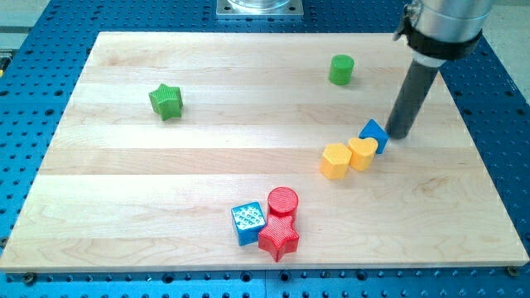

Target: Push the triangle into the red circle

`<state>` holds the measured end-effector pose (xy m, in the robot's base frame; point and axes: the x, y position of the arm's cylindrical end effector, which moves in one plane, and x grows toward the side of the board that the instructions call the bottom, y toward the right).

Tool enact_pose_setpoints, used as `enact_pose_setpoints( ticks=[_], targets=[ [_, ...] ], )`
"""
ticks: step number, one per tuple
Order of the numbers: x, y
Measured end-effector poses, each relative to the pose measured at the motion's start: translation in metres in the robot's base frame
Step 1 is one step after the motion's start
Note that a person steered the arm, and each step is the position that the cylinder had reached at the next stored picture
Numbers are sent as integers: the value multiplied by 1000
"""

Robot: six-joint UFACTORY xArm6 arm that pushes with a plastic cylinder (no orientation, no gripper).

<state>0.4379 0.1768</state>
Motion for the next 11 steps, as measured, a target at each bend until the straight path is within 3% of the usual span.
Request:
enact_pose_setpoints(
  ticks=[1, 2, 3, 4, 5, 6, 8, 9, 11],
  targets=[
    [0, -71],
    [-8, -55],
    [18, -75],
    [34, -139],
    [22, -177],
    [60, -202],
    [63, -227],
    [42, -198],
    [44, -174]
  ],
)
